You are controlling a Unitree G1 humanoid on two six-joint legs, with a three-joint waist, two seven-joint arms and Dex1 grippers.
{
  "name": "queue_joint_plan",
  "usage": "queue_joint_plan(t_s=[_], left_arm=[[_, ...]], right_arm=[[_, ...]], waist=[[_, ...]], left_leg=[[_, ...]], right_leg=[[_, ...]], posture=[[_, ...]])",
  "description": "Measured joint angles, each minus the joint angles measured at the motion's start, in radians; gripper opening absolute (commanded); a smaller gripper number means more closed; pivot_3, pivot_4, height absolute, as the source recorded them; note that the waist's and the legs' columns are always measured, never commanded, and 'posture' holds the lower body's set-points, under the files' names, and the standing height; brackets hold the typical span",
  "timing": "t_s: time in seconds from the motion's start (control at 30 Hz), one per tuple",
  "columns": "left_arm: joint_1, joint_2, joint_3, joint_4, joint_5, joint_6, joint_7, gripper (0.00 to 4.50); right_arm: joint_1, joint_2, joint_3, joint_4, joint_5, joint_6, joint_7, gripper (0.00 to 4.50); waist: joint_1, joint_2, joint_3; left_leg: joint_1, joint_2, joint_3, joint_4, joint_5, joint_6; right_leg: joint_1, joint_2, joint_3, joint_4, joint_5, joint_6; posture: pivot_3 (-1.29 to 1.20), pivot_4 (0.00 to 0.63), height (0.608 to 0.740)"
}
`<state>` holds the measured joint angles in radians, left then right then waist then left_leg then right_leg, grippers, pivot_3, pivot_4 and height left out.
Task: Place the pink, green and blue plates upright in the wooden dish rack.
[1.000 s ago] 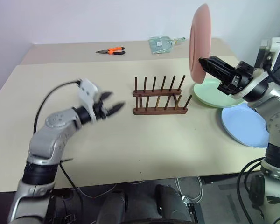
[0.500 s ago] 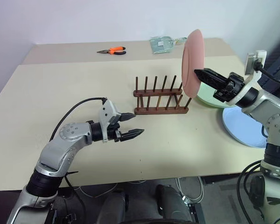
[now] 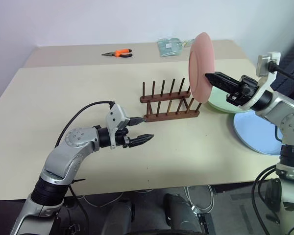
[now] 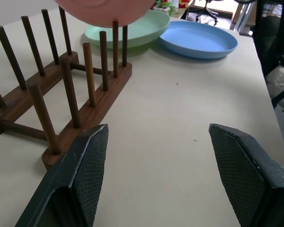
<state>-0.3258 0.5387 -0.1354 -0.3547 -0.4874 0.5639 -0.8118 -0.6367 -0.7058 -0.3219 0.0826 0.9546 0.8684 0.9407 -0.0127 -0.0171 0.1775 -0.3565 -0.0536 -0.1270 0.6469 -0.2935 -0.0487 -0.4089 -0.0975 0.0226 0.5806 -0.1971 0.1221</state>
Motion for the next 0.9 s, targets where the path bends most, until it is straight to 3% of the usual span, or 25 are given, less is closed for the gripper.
queue_joint_plan(t_s=[0.17,0.53,0.63,0.8,0.9], left_arm=[[0.003,-0.003,-0.002,-0.001,0.001,0.0,0.007,3.46],[0.004,-0.013,-0.009,-0.003,0.007,0.001,0.014,3.46],[0.006,-0.013,-0.009,-0.008,0.007,0.007,0.021,3.52],[0.007,-0.013,-0.009,-0.014,0.008,0.016,0.034,3.52],[0.007,-0.014,-0.009,-0.016,0.009,0.019,0.042,3.52]], right_arm=[[-0.041,-0.023,0.012,0.066,-0.011,0.013,0.071,0.0],[-0.236,-0.028,0.084,0.469,-0.139,0.013,0.231,0.0],[-0.271,-0.027,0.095,0.562,-0.178,0.011,0.267,0.86],[-0.286,-0.013,0.097,0.605,-0.25,-0.069,0.242,3.27],[-0.284,0.005,0.089,0.6,-0.343,-0.255,0.134,3.27]], waist=[[-0.001,0.0,0.0],[-0.002,0.0,0.0],[-0.002,0.0,0.0],[-0.002,0.0,0.0],[-0.003,0.0,0.0]], left_leg=[[0.0,0.0,0.0,0.0,0.0,0.0],[0.0,0.0,0.0,0.0,0.0,0.0],[0.0,0.0,0.0,0.0,0.0,0.0],[0.0,0.0,0.0,0.0,0.0,0.0],[0.0,0.0,0.0,0.0,0.0,0.0]], right_leg=[[0.0,0.0,0.0,0.0,0.0,0.0],[0.0,0.0,0.0,0.0,0.0,0.0],[0.0,0.0,0.0,0.0,0.0,0.0],[0.0,0.0,0.0,0.0,0.0,0.0],[0.0,0.0,0.0,0.0,0.0,0.001]], posture=[[0.0,0.15,0.74],[0.0,0.15,0.74],[0.0,0.15,0.74],[0.0,0.15,0.74],[0.0,0.15,0.74]])
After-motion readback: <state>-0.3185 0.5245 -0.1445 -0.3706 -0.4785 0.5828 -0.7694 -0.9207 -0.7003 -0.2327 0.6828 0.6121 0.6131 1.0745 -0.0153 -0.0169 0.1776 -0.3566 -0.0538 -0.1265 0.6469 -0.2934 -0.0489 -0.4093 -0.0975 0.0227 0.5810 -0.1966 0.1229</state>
